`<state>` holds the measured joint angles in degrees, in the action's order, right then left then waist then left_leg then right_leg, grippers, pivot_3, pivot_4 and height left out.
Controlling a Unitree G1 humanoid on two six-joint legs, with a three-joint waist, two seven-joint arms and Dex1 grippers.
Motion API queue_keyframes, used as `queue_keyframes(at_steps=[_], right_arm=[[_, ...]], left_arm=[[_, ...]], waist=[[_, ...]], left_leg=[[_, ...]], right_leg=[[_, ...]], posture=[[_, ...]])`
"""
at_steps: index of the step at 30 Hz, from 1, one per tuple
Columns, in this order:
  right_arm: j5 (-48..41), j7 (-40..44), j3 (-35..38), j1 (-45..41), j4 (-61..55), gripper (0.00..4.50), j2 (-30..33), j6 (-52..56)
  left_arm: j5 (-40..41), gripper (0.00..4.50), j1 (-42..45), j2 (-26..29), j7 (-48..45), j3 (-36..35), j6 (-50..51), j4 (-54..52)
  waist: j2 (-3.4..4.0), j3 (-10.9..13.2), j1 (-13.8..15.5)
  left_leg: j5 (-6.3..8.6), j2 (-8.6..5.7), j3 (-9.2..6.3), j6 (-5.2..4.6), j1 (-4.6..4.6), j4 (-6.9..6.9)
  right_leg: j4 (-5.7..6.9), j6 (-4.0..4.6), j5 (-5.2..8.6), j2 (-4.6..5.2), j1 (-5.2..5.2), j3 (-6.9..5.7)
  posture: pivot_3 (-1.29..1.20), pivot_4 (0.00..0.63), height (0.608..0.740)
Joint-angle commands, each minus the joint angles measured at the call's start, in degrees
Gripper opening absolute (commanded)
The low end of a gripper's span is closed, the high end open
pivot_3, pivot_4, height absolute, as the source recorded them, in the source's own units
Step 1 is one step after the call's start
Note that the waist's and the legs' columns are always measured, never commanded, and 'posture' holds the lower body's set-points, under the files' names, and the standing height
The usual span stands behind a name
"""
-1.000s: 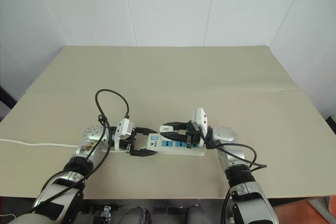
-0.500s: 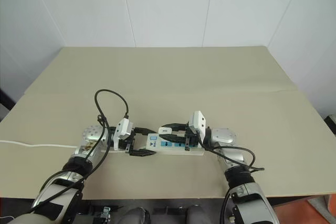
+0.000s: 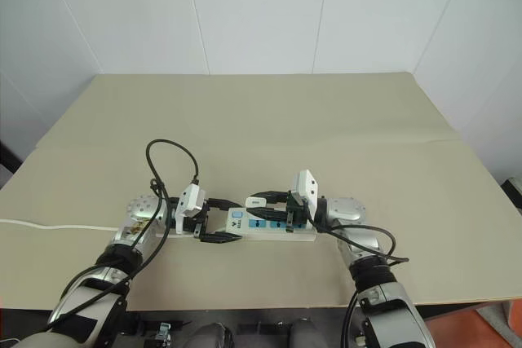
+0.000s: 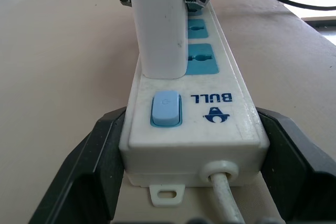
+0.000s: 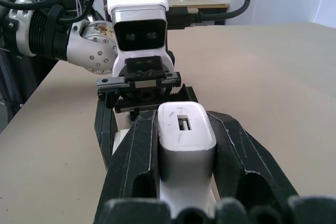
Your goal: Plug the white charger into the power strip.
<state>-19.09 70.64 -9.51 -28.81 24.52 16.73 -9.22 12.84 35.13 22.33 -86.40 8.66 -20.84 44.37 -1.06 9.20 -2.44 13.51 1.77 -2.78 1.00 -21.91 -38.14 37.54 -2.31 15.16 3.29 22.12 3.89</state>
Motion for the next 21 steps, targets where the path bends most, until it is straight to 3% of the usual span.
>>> queue_keyframes(at_steps=[1,4,14,21], right_arm=[[5.94,-2.59,-2.68,2.65,3.72,1.13,0.93,0.98],[6.36,-3.46,-3.05,2.52,3.97,1.13,1.06,0.59],[6.48,-2.46,-2.79,2.45,3.81,4.49,1.4,-2.28],[6.28,-0.89,-2.31,2.63,3.57,4.49,2.49,-3.98]], left_arm=[[-1.07,3.27,-0.76,0.01,-1.38,1.29,0.01,-2.37],[-1.33,3.27,-0.85,0.07,-1.34,1.48,-0.23,-2.37],[-1.26,3.27,-1.22,0.15,-1.0,1.6,-0.03,-2.96],[-0.96,3.27,-0.85,-0.12,-0.27,1.39,2.42,-3.26]], waist=[[0.0,0.0,-0.01],[-0.02,-0.02,-0.01],[-0.12,-0.08,0.02],[-0.12,-0.08,0.19]], left_leg=[[0.0,0.0,0.0,0.0,0.0,0.0],[0.0,0.0,0.0,0.0,0.03,0.0],[0.0,0.01,0.0,0.0,0.03,0.09],[0.0,0.01,0.0,0.0,0.01,0.2]], right_leg=[[0.0,0.0,0.0,0.0,0.0,0.0],[0.0,0.0,0.0,0.0,-0.02,0.01],[-0.09,-0.01,0.01,-0.01,-0.04,0.02],[-0.26,0.0,0.01,0.0,-0.05,0.01]], posture=[[0.0,0.15,0.74],[0.0,0.15,0.74],[0.0,0.15,0.74],[0.0,0.15,0.74]])
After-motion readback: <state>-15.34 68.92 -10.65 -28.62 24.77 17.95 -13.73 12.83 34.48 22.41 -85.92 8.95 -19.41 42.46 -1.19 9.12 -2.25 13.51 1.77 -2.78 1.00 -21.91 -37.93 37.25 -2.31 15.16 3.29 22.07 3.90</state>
